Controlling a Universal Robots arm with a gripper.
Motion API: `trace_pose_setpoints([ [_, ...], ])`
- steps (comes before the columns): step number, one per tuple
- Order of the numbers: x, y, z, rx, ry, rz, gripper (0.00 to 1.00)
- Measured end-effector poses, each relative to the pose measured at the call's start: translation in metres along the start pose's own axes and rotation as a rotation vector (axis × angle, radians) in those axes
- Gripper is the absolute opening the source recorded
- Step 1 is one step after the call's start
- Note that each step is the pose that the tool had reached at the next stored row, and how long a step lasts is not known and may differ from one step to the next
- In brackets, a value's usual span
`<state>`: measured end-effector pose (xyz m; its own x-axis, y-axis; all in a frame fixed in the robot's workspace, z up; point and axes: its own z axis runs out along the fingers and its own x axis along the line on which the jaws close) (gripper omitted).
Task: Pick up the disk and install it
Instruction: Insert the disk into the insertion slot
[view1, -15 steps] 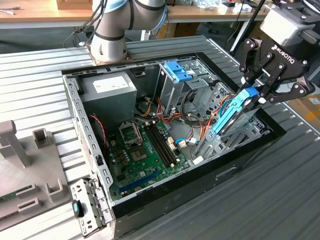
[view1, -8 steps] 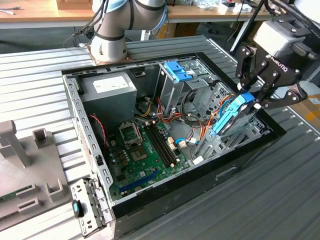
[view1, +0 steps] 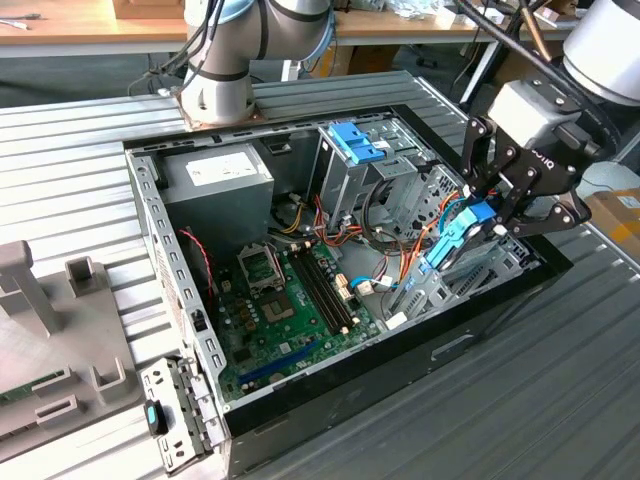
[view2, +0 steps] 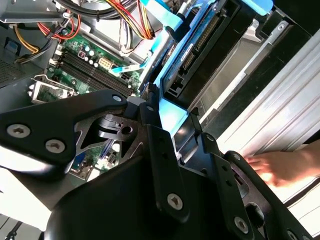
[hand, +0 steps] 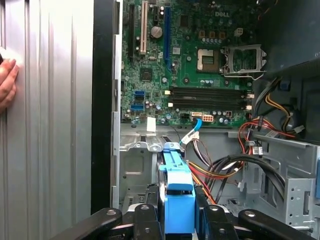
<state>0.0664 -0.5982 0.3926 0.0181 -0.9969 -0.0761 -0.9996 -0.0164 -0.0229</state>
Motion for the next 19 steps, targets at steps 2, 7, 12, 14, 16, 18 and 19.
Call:
trace_pose_setpoints([
  [2, 0.0001, 0.0, 0.0016, 0.0, -0.0001, 0.0, 0.37],
  [7, 0.0002, 0.0014, 0.0023, 0.0, -0.0001, 0.0, 0.37],
  [12, 0.0002, 0.0014, 0.0024, 0.0, -0.0002, 0.0, 0.44],
  [14, 0.0002, 0.0015, 0.0025, 0.0, -0.0001, 0.0, 0.44],
  [16, 0.0002, 0.0015, 0.0025, 0.0, -0.0001, 0.0, 0.44],
  [18, 0.0002, 0.0015, 0.0025, 0.0, 0.0001, 0.0, 0.37],
  [19, 0.0002, 0.0015, 0.0026, 0.0, -0.0001, 0.0, 0.36],
])
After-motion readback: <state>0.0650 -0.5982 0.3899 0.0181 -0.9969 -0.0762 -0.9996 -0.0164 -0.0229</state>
